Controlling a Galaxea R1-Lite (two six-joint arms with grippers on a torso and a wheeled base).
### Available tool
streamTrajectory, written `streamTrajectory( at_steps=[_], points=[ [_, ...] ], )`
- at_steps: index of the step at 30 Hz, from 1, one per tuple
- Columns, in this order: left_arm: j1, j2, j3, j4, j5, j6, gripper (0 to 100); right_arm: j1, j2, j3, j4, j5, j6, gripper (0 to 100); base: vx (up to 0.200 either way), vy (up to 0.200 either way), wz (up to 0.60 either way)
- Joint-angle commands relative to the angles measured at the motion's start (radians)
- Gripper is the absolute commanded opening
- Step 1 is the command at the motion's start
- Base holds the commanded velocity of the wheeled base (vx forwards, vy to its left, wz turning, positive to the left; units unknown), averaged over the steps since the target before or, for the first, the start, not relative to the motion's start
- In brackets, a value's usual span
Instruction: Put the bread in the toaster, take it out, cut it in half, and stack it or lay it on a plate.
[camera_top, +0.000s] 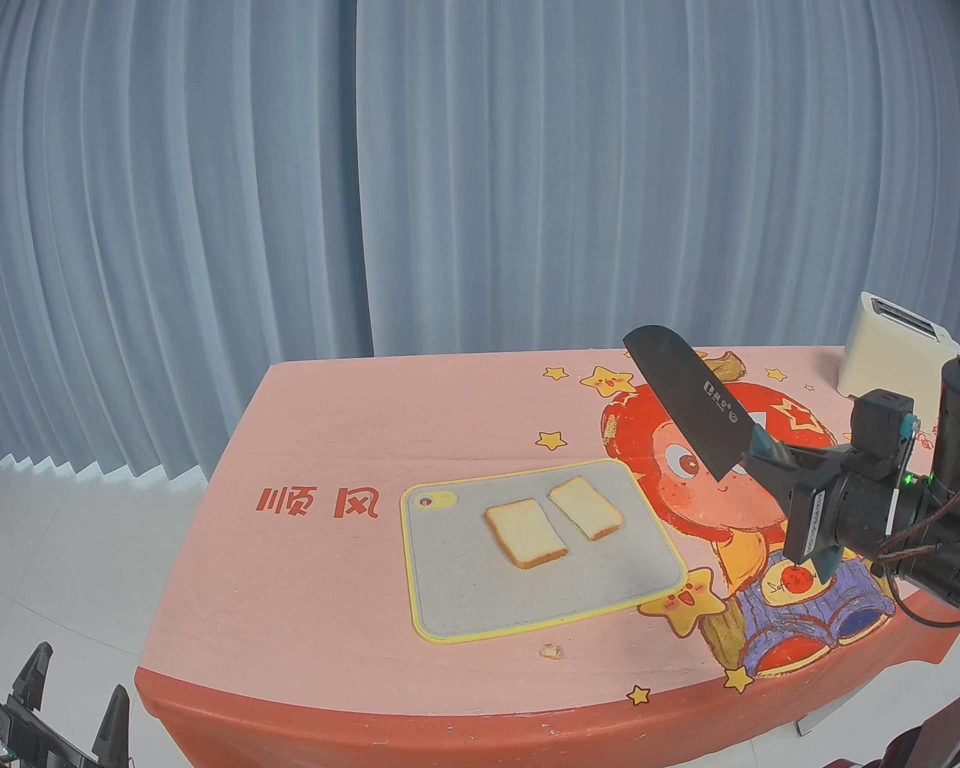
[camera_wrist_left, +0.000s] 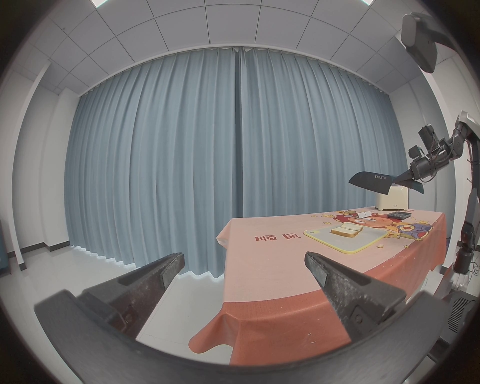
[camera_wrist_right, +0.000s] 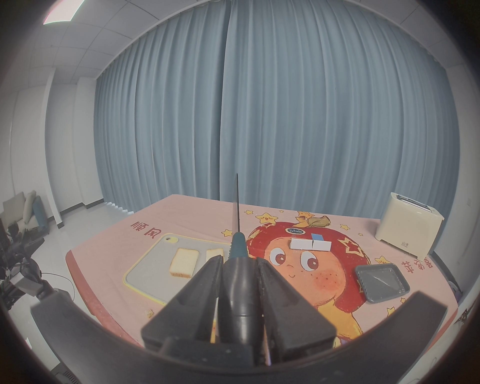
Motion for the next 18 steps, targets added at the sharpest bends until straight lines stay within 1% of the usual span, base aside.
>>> streamTrajectory(
  at_steps=[1,12,15,18],
  points=[
    [0.001,-0.012,0.018,-0.001,0.000,0.000,100,-0.017,-0.030,0.025,-0.001,0.001,0.000,0,0.000,0.000,0.00],
    [0.001,-0.012,0.018,-0.001,0.000,0.000,100,-0.072,-0.057,0.018,0.002,0.007,-0.011,0,0.000,0.000,0.00],
    [0.001,-0.012,0.018,-0.001,0.000,0.000,100,-0.102,-0.059,0.007,0.002,0.009,-0.011,0,0.000,0.000,0.00],
    [0.001,-0.012,0.018,-0.001,0.000,0.000,100,-0.135,-0.054,0.002,0.000,0.035,-0.011,0,0.000,0.000,0.00]
  ],
)
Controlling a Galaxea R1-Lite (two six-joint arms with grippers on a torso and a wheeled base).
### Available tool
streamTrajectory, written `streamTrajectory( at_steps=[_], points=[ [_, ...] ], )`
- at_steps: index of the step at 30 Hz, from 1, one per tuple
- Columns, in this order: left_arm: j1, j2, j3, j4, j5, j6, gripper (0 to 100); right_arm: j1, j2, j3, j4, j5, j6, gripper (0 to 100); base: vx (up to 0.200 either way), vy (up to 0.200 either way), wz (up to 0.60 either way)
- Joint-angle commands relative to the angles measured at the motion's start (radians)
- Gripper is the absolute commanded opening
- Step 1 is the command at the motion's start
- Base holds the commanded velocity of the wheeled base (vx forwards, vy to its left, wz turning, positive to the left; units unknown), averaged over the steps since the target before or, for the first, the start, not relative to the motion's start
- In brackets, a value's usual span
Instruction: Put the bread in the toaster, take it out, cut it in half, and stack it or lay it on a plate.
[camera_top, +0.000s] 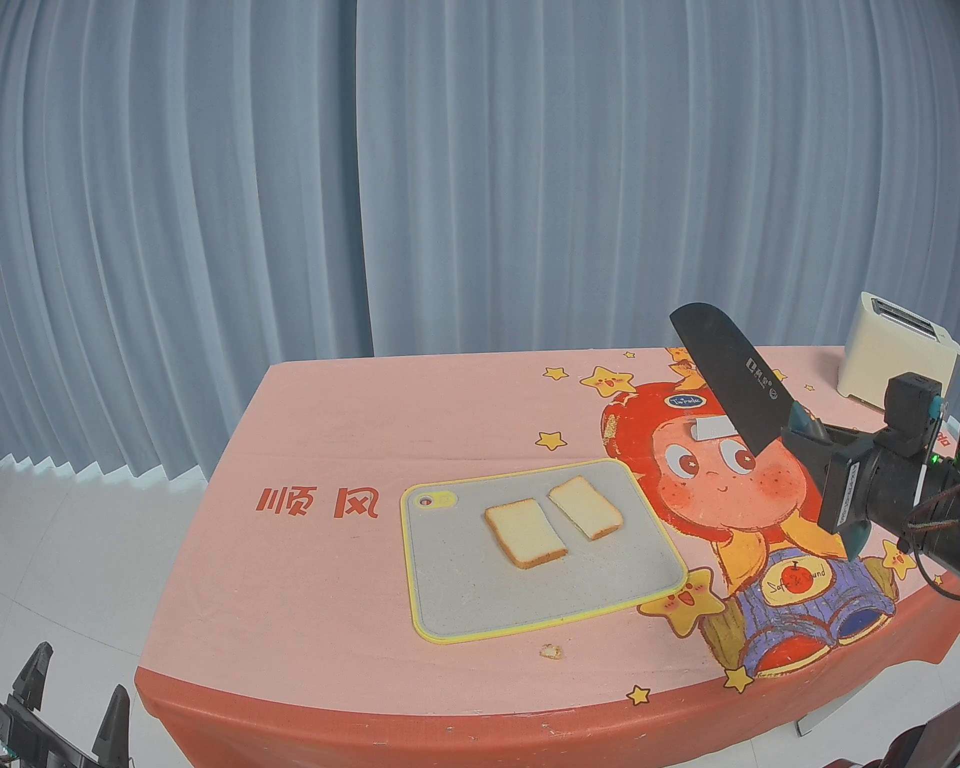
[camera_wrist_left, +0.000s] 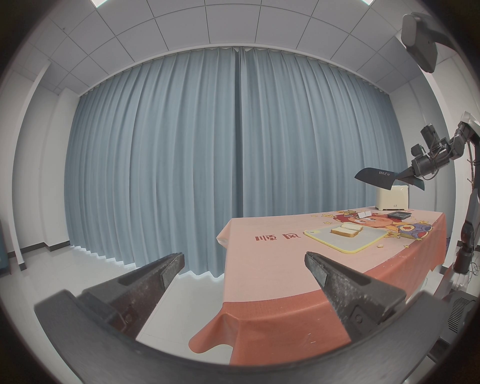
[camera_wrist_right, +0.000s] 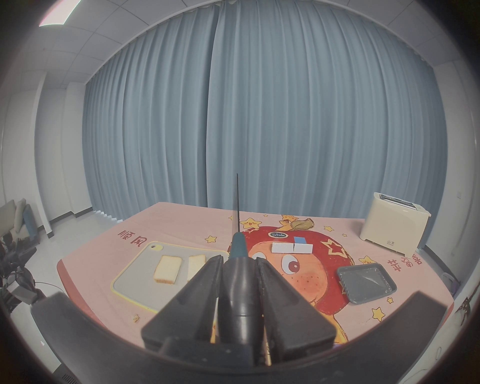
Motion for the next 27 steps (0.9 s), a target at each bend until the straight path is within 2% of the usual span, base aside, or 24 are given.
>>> streamTrajectory(
  at_steps=[1,8,22,27],
  points=[
    [0.001,-0.013,0.018,0.000,0.000,0.000,100,-0.042,0.002,-0.008,-0.002,0.023,0.000,0,0.000,0.000,0.00],
    [0.001,-0.013,0.018,0.000,0.000,0.000,100,-0.077,-0.004,-0.011,-0.002,0.034,-0.008,0,0.000,0.000,0.00],
    [0.001,-0.013,0.018,0.000,0.000,0.000,100,-0.080,0.001,-0.027,-0.003,0.037,-0.005,0,0.000,0.000,0.00],
    [0.001,-0.013,0.018,0.000,0.000,0.000,100,-0.116,0.005,-0.042,-0.002,0.039,0.000,0,0.000,0.000,0.00]
  ],
)
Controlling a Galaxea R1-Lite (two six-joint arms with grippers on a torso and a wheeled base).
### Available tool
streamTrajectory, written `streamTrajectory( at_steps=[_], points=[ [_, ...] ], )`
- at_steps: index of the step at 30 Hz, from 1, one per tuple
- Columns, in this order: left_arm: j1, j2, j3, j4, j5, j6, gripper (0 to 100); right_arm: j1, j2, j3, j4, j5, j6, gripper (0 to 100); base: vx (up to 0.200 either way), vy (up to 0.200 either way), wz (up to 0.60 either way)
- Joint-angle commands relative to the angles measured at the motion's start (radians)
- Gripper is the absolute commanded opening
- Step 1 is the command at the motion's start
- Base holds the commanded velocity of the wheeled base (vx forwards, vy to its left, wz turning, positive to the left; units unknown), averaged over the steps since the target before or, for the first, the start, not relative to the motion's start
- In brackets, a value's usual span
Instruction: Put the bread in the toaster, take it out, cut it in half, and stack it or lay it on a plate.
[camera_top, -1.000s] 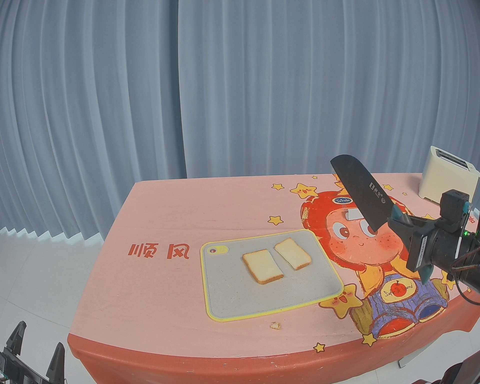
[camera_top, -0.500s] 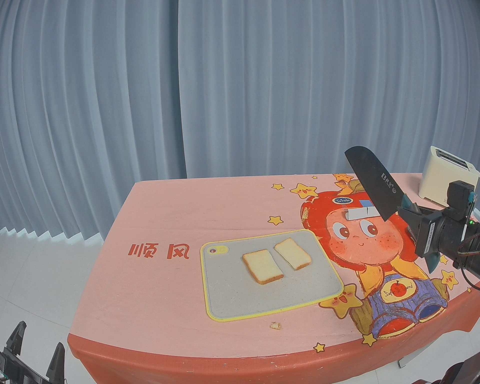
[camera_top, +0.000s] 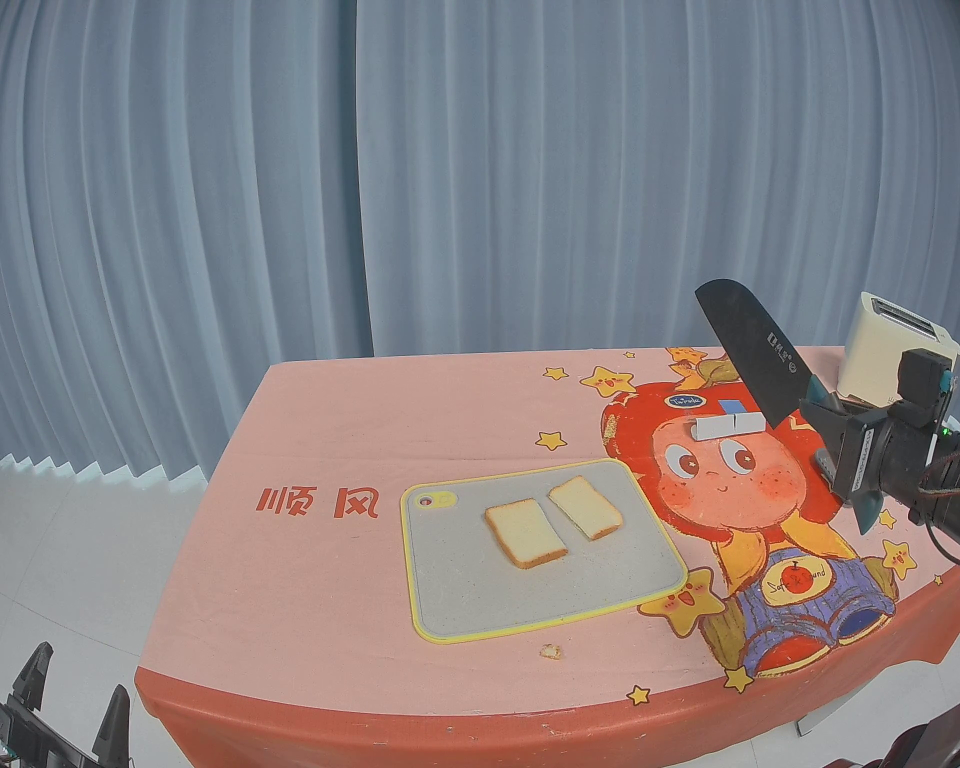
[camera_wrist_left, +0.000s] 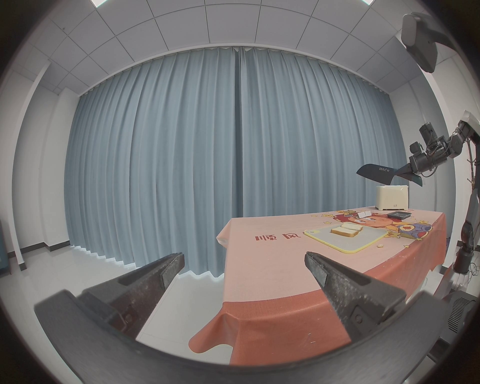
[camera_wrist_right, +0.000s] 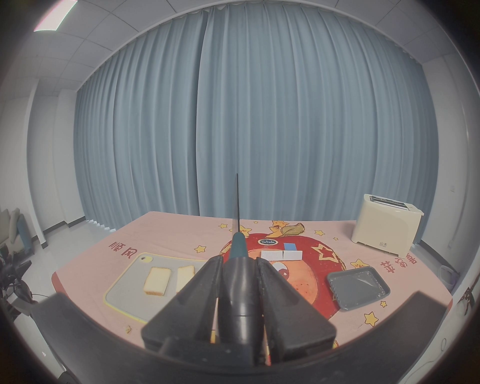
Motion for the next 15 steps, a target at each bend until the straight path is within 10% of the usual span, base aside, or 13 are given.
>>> streamTrajectory(
  at_steps=[1,15],
  points=[
    [0.000,-0.015,0.018,0.000,0.000,0.000,100,-0.033,0.008,-0.008,-0.001,0.001,0.000,0,0.000,0.000,0.00],
    [0.000,-0.015,0.018,0.000,0.000,0.000,100,-0.171,0.011,0.003,0.002,0.102,-0.014,0,0.000,0.000,0.00]
  ],
)
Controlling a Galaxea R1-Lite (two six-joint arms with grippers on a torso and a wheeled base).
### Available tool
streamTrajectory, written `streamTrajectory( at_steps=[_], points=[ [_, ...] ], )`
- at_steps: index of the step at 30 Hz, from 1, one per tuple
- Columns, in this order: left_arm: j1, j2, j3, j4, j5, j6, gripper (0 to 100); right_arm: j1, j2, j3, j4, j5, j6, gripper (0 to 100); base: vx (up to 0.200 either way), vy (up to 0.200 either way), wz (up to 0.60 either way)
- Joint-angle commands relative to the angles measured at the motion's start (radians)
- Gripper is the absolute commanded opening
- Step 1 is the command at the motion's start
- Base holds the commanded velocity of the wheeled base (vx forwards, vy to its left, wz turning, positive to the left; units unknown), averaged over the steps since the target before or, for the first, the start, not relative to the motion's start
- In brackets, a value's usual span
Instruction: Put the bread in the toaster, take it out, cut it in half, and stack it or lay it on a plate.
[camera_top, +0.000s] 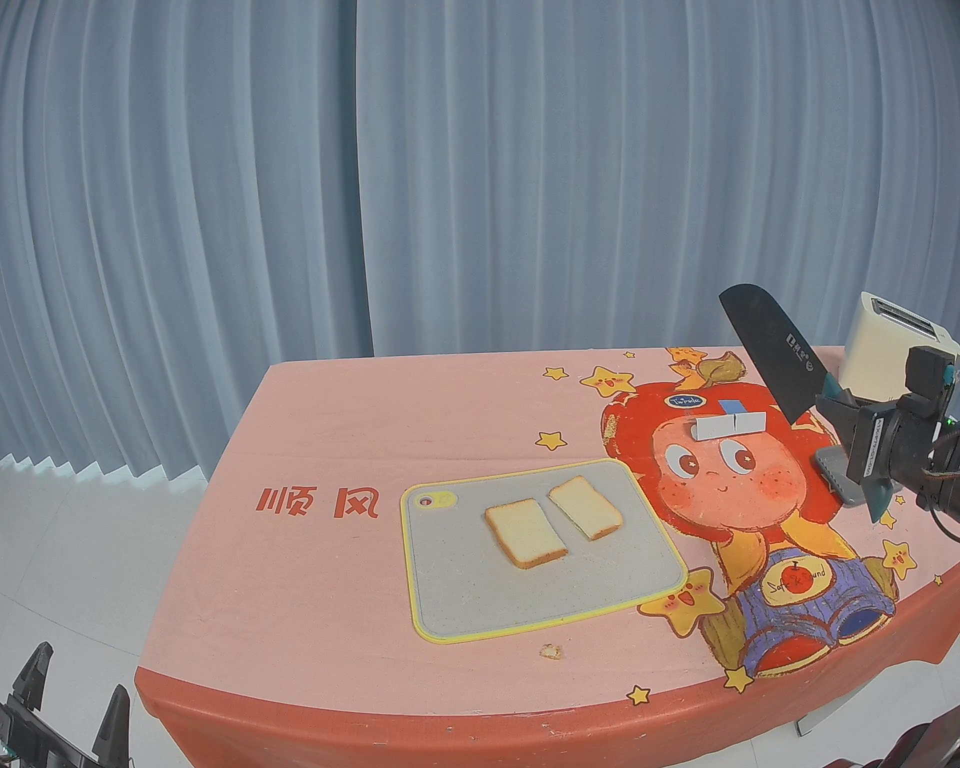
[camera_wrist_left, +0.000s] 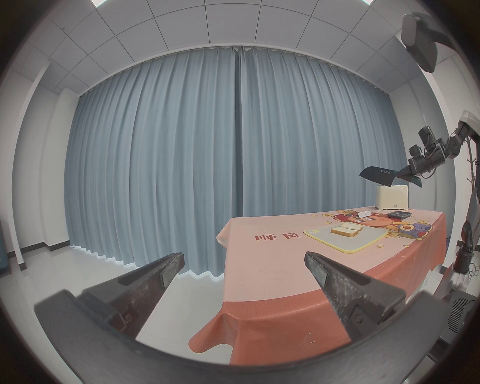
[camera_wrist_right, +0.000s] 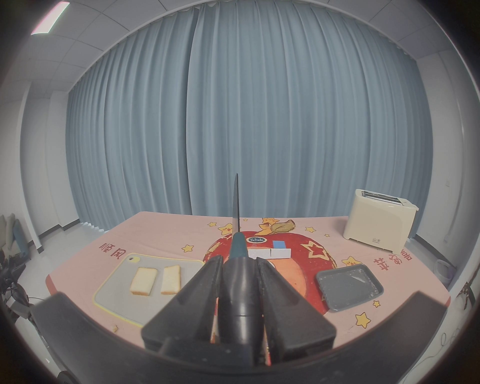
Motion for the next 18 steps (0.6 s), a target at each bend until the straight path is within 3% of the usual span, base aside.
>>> streamTrajectory(
  at_steps=[1,18],
  points=[
    [0.000,-0.015,0.018,0.000,0.000,0.000,100,-0.027,0.004,0.002,0.000,0.000,-0.002,0,0.000,0.000,0.00],
    [0.000,-0.015,0.018,0.000,0.000,0.000,100,-0.028,0.025,0.015,0.000,0.000,-0.011,0,0.000,0.000,0.00]
  ],
)
